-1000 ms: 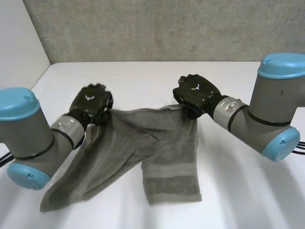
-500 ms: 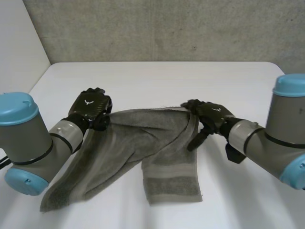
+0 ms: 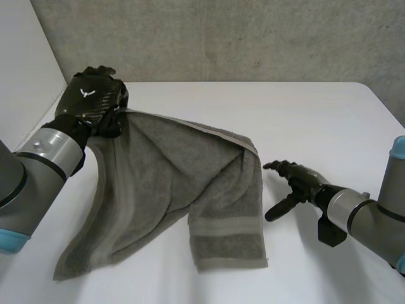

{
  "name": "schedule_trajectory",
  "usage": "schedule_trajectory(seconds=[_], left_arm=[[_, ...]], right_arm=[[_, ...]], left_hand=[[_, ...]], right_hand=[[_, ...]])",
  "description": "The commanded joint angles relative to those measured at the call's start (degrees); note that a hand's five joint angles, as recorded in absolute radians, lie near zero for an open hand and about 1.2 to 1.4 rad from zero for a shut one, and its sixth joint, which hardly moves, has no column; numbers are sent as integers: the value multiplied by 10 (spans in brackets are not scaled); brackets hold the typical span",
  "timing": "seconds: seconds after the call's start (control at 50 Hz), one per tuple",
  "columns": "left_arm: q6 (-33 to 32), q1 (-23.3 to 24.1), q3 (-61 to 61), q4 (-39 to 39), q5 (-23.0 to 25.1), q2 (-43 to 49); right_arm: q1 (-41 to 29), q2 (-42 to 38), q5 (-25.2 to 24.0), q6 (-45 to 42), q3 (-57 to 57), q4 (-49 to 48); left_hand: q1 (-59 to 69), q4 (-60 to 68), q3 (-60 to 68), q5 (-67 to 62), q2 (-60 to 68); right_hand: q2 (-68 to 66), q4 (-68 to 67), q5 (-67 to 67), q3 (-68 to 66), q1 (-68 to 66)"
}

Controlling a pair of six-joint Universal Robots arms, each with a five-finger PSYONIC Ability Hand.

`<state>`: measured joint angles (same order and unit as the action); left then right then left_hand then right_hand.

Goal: Fold the towel.

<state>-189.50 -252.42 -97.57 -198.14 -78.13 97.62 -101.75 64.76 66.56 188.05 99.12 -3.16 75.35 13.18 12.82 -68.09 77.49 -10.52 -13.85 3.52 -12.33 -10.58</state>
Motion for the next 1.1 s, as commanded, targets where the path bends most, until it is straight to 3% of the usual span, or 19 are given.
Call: schedule_trajectory(seconds=[0.02,0.26,0.62,1.1], left_arm=[[10,0,-9,1,0,-37],[17,-12,-10,2,1,-56],[19,-30,-8,2,3,-63],[48,-31,-9,3,3,-80]], right_arm=[[-20,-18,-5,20,5,-2],[-29,-12,-6,25,18,-9],[-4,44,-9,6,50,-1],[-54,61,-6,6,53,-5]], left_hand=[[47,-32,-28,-19,25],[47,-32,-28,-19,25],[47,-32,-28,-19,25],[47,-32,-28,-19,25]], right_hand=[[-76,38,46,23,-76],[-322,38,292,23,-321],[-302,38,272,23,-301],[-307,38,277,23,-306]])
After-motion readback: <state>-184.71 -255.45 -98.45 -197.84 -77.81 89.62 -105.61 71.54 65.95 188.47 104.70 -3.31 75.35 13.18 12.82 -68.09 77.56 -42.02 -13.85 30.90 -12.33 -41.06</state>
